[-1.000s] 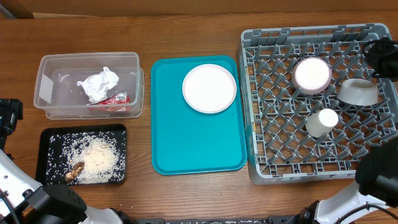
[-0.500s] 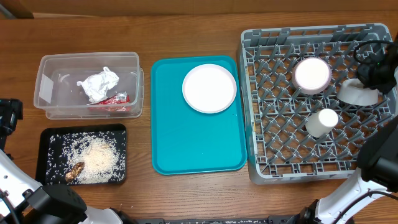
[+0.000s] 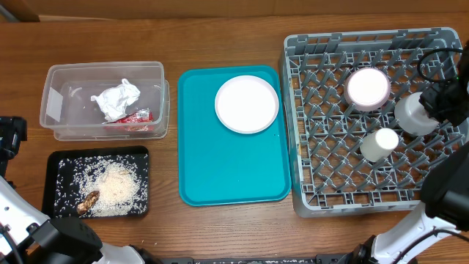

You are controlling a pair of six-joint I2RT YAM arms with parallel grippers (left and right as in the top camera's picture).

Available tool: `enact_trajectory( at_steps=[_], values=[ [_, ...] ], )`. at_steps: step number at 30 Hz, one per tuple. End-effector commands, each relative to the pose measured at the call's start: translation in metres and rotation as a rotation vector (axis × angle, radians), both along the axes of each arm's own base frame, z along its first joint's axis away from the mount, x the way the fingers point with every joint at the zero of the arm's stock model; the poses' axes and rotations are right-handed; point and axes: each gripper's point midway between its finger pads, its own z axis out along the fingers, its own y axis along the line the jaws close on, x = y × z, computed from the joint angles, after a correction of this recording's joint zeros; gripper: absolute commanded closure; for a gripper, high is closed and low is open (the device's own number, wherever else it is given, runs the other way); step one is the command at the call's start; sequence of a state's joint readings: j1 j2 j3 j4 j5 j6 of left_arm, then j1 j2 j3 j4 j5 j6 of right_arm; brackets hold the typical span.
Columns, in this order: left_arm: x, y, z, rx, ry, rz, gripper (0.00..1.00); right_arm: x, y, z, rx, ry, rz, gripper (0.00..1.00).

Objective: Sort waste into correct bins and load items into the dishwasher

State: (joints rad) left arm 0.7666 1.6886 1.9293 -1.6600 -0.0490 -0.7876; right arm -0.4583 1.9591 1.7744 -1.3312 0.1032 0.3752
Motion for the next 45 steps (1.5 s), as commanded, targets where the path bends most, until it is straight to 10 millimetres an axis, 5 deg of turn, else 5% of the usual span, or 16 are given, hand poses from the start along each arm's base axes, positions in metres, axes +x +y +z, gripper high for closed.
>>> enact_trajectory(
  at_steps=[1,6,9,13,15,21,35,45],
  values=[
    [-0.002,0.002,0.006,0.02,-0.012,0.025,0.0,0.003,0.008,0.042,-0.002,-0.13,-0.014,0.96],
    [-0.002,0.002,0.006,0.02,-0.012,0.025,0.0,0.046,0.064,0.087,0.202,-0.428,0.201,0.95],
    [-0.002,0.002,0.006,0.02,-0.012,0.025,0.0,0.07,0.095,0.105,0.276,-0.551,0.313,0.84],
    [-0.002,0.002,0.006,0.02,-0.012,0.025,0.0,0.091,0.123,0.104,0.247,-0.571,0.4,0.83],
    [-0.002,0.002,0.006,0.02,-0.012,0.025,0.0,0.1,0.134,0.099,0.204,-0.562,0.43,0.93],
    [-0.002,0.002,0.006,0.02,-0.012,0.025,0.0,0.112,0.121,0.078,-0.009,-0.466,0.294,0.96],
    [-0.002,0.002,0.006,0.02,-0.012,0.025,0.0,0.126,0.116,0.005,0.03,-0.33,0.257,0.96],
    [-0.002,0.003,0.006,0.02,-0.012,0.026,0.0,0.129,0.099,-0.007,-0.043,-0.308,0.185,0.96]
  ],
)
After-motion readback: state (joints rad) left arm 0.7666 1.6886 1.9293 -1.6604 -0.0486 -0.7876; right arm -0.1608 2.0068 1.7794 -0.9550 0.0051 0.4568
